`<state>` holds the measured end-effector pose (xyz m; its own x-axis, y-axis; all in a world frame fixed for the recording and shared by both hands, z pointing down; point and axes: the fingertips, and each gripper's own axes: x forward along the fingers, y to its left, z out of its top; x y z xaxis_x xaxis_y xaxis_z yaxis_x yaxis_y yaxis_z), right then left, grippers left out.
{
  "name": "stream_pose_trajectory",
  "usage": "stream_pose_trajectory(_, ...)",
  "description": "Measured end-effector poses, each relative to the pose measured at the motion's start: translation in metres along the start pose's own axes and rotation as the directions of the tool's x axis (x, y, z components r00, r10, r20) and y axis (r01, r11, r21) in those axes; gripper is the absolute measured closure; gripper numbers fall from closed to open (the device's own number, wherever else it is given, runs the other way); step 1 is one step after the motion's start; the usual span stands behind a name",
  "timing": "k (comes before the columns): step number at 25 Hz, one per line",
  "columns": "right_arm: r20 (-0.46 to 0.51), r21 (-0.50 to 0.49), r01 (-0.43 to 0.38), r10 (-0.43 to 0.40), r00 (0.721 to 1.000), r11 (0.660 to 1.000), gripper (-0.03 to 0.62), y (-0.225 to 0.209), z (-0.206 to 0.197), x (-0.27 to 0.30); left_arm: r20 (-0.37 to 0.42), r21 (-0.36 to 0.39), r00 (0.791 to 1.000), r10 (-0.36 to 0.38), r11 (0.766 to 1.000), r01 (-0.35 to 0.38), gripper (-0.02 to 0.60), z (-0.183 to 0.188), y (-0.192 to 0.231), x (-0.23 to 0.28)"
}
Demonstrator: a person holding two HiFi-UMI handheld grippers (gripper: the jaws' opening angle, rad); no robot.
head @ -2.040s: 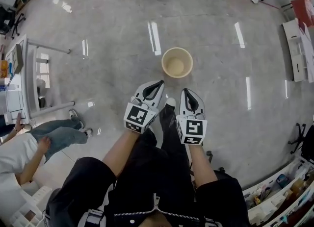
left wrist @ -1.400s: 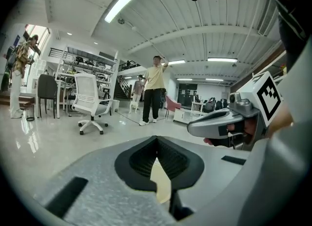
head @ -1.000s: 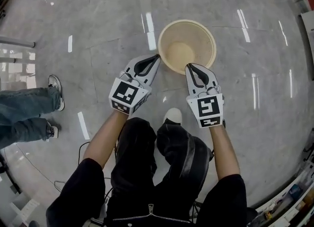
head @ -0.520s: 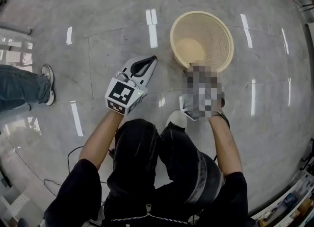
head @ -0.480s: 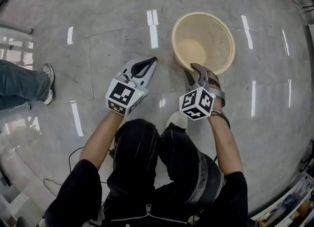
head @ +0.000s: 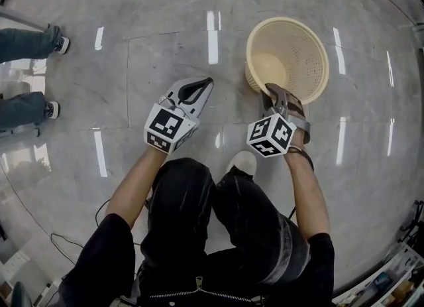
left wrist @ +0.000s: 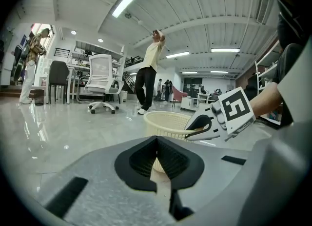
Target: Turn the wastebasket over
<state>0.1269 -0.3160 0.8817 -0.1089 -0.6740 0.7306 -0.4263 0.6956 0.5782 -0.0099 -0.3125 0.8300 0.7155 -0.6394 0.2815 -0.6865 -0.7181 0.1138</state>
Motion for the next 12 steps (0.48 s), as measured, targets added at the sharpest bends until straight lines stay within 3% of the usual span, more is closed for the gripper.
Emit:
stream_pose_trajectory(4,0.047,0.073,0.000,-0.003,0.999,0.997,0.542,-0.008,0.001,-0.008,-0.015,-0.001,1.000,0.004,1.000,-0.004,0.575,-0.007,-0.001,0.002)
stream_pose_trajectory(7,0.134,0.228,-0.019,-0.012,0.991,0.973,0.542,-0.025,0.011,-0.023,-0.029,-0.006,1.000,0.001,1.000,-0.001,0.575,-0.011,-0.002,0.001)
stream_pose_trajectory(9,0.206,0.365,-0.071,-0.006,0.978,0.928,0.542,-0.035,0.020,-0.033,-0.037,-0.015,0.999,0.000,1.000,-0.001,0.575,-0.013,0.001,0.001)
stream_pose_trajectory(12,0.323,0.527,-0.196,0.018,0.946,0.827,0.542,-0.043,0.030,-0.039,-0.056,-0.019,0.998,0.012,1.000,-0.013,0.575,-0.019,0.010,0.004)
